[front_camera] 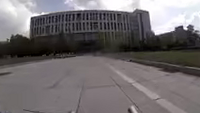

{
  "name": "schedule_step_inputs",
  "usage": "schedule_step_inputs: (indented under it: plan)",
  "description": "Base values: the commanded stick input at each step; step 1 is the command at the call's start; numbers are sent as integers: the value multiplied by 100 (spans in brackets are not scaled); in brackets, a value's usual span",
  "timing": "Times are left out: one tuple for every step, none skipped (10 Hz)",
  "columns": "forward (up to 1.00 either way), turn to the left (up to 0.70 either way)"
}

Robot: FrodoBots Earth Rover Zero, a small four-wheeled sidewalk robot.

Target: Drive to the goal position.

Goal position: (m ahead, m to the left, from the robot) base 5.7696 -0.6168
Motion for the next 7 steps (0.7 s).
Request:
schedule_step_inputs:
  plan:
    - [70, 0]
    - [70, 0]
    - [70, 0]
    - [70, 0]
    - [70, 0]
    - [70, 0]
    - [70, 0]
